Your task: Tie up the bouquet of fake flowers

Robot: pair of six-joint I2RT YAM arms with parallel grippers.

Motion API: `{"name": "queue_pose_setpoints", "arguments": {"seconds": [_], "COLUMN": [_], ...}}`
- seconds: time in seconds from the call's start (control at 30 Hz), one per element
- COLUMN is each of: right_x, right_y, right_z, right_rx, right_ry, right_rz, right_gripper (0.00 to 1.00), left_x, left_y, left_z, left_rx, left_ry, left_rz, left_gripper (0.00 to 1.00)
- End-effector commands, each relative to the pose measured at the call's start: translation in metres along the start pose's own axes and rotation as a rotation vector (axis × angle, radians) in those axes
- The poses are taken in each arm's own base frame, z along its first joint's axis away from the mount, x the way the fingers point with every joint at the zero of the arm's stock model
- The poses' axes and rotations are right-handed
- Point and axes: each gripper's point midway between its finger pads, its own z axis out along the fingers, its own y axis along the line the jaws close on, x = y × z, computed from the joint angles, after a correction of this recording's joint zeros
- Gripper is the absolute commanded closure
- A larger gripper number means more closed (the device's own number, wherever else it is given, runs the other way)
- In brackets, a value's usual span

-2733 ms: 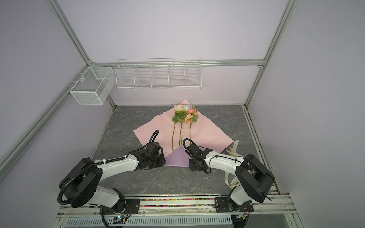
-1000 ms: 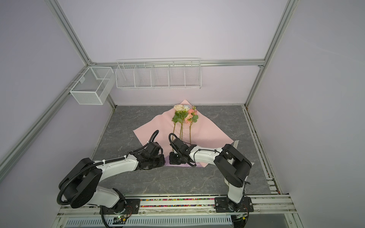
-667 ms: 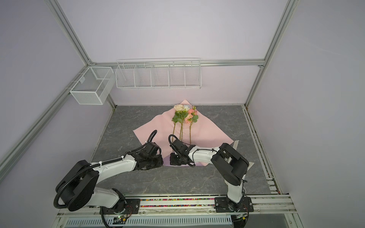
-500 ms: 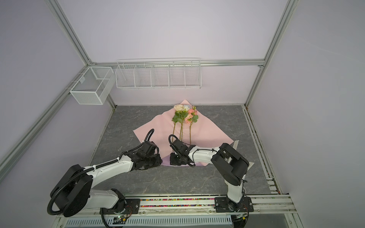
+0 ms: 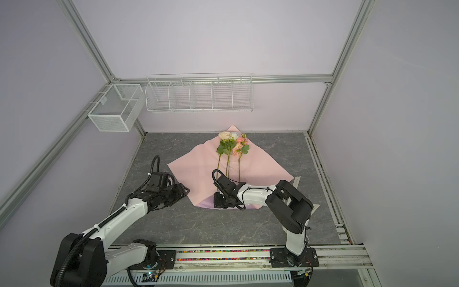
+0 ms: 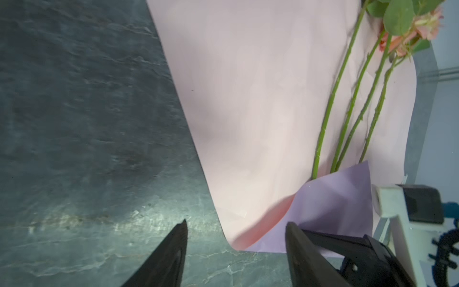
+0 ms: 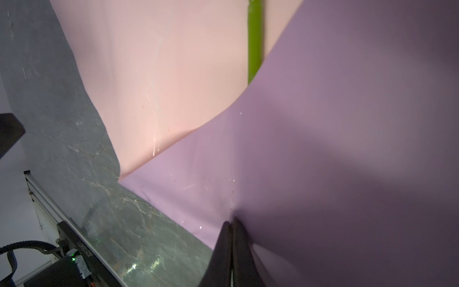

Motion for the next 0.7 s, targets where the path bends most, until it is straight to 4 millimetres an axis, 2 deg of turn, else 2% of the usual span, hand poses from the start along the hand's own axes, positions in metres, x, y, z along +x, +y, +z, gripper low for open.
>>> {"name": "queue_pose_setpoints", "arguments": {"seconds": [0.0,0.13,0.4,0.53,0.67], "right_x": [0.016,0.016,0.015,0.015,0.015], "right_y": [-0.024,-0.023,-0.022,-0.022,-0.021], "right_z": [0.007,0.007,0.005,0.006,0.006], "right_rx": [0.083,0.077,0.073,0.075,0.077], "right_ry": [0.054,0.055,0.052,0.054,0.059], "right_rz": [0.023,0.022,0.021,0.020,0.018], "right_gripper": [0.92,0.92,0.91,0.91,0.91], "left_x": [-0.005,-0.020,-0.027,-0.041,-0.063], "left_y": [-0.004,0.011,0.019,0.028,0.041], "left_z": [0.003,0.009,0.030,0.033,0.034], "left_rx": [0.075,0.065,0.085,0.057,0.013], "left_ry": [0.034,0.023,0.082,0.056,0.022], "left_rz": [-0.025,-0.082,-0.131,-0.150,-0.164], "left_gripper": [0.37,0.36,0.37,0.37,0.37]}}
